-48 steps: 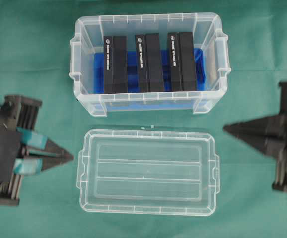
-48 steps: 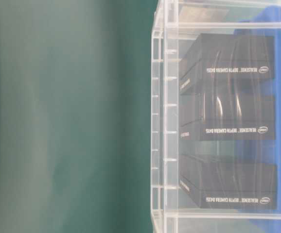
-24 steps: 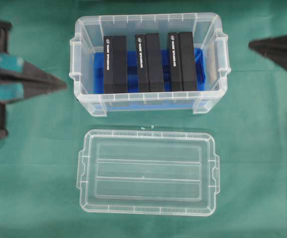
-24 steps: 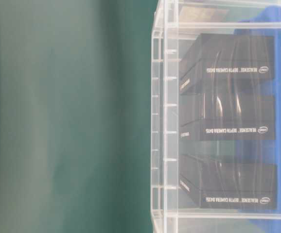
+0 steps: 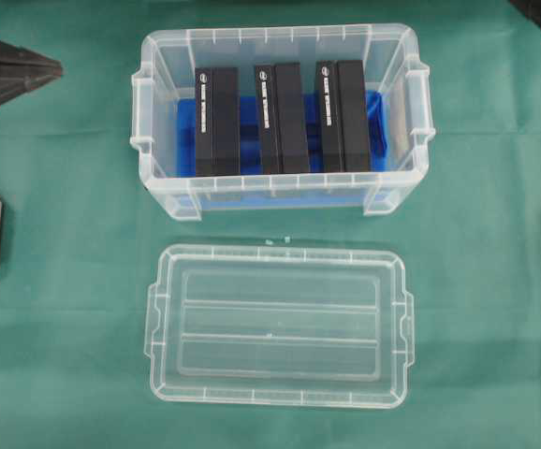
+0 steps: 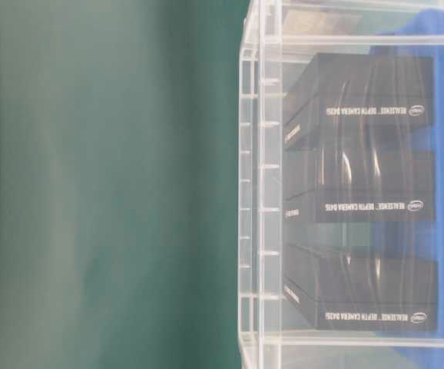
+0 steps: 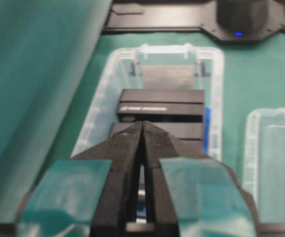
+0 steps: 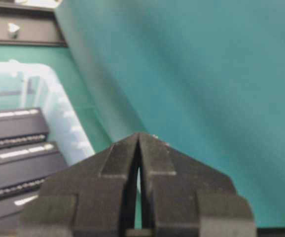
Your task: Clamp the lid of the box with both arms, then lift and open it.
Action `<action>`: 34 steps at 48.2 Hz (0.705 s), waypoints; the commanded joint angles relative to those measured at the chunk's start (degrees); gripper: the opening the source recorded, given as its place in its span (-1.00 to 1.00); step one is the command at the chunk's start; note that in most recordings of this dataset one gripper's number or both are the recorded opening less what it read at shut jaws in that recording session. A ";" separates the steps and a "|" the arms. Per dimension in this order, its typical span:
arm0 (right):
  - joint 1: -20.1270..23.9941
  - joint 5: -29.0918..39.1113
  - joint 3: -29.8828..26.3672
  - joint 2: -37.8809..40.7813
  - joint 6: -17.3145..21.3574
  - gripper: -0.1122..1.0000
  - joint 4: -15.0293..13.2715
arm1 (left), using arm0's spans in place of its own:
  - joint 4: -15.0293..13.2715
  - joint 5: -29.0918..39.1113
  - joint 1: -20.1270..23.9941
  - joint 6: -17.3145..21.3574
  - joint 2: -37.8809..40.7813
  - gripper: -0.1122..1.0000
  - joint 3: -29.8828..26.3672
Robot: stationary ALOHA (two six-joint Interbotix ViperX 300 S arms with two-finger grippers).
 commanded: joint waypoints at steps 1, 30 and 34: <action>-2.55 -2.64 0.70 0.00 0.09 -0.80 0.44 | 0.18 -2.11 1.67 -0.09 -0.97 -0.77 1.32; -12.74 -14.85 9.93 -0.18 0.26 -0.80 4.92 | -0.53 -10.11 6.33 -0.79 -4.48 -0.77 11.69; -13.01 -15.38 10.46 -0.18 0.26 -0.80 5.10 | -0.62 -10.99 6.42 -0.88 -4.48 -0.77 12.74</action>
